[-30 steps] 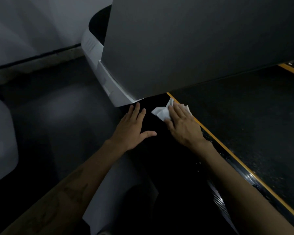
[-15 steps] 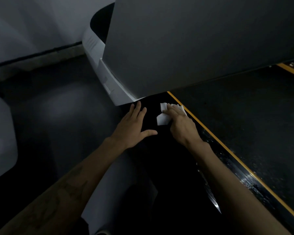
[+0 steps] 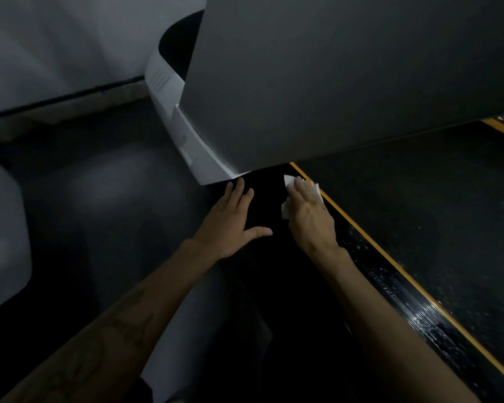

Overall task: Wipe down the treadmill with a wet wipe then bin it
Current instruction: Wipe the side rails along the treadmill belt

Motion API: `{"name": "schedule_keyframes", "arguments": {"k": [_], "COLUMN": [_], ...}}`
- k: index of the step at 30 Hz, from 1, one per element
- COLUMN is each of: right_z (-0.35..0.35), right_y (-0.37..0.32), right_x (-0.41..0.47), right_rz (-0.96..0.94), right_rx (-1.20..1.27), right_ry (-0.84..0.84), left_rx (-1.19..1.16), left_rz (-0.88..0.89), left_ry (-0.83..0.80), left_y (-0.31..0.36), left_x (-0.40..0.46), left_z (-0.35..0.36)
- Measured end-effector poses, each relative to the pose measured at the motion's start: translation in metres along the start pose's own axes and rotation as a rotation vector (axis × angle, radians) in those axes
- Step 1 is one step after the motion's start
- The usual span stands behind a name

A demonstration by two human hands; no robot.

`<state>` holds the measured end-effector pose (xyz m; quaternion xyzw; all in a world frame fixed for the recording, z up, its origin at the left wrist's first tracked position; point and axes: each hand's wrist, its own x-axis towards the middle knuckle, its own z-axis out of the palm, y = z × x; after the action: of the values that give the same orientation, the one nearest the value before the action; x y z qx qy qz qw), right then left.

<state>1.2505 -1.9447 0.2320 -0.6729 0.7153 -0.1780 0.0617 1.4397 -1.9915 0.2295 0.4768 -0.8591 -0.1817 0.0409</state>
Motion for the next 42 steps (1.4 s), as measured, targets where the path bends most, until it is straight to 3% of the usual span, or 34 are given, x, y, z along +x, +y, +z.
{"name": "schedule_keyframes", "arguments": {"k": [8, 15, 21, 28, 35, 42], "right_z": [0.004, 0.005, 0.002, 0.002, 0.0, 0.011], "right_y": [0.008, 0.007, -0.001, 0.005, 0.01, -0.007], "right_x": [0.008, 0.016, -0.002, 0.021, -0.007, 0.022], "right_rz": [-0.15, 0.0, -0.1, 0.045, -0.058, 0.047], "right_rx": [-0.121, -0.151, -0.1, -0.128, -0.106, -0.119], "right_ry": [-0.179, -0.116, -0.187, -0.141, -0.198, -0.139], "left_rx": [0.008, 0.008, 0.008, 0.031, 0.022, 0.023], "left_rz": [0.003, -0.009, -0.004, -0.001, -0.001, 0.0], "left_ry": [0.013, -0.001, 0.011, 0.008, 0.019, 0.031], "left_y": [0.0, 0.001, 0.0, 0.003, 0.002, 0.001], "left_x": [0.0, 0.0, -0.001, -0.002, -0.003, -0.003], "left_z": [0.001, 0.0, -0.001, -0.002, -0.001, -0.001]}}
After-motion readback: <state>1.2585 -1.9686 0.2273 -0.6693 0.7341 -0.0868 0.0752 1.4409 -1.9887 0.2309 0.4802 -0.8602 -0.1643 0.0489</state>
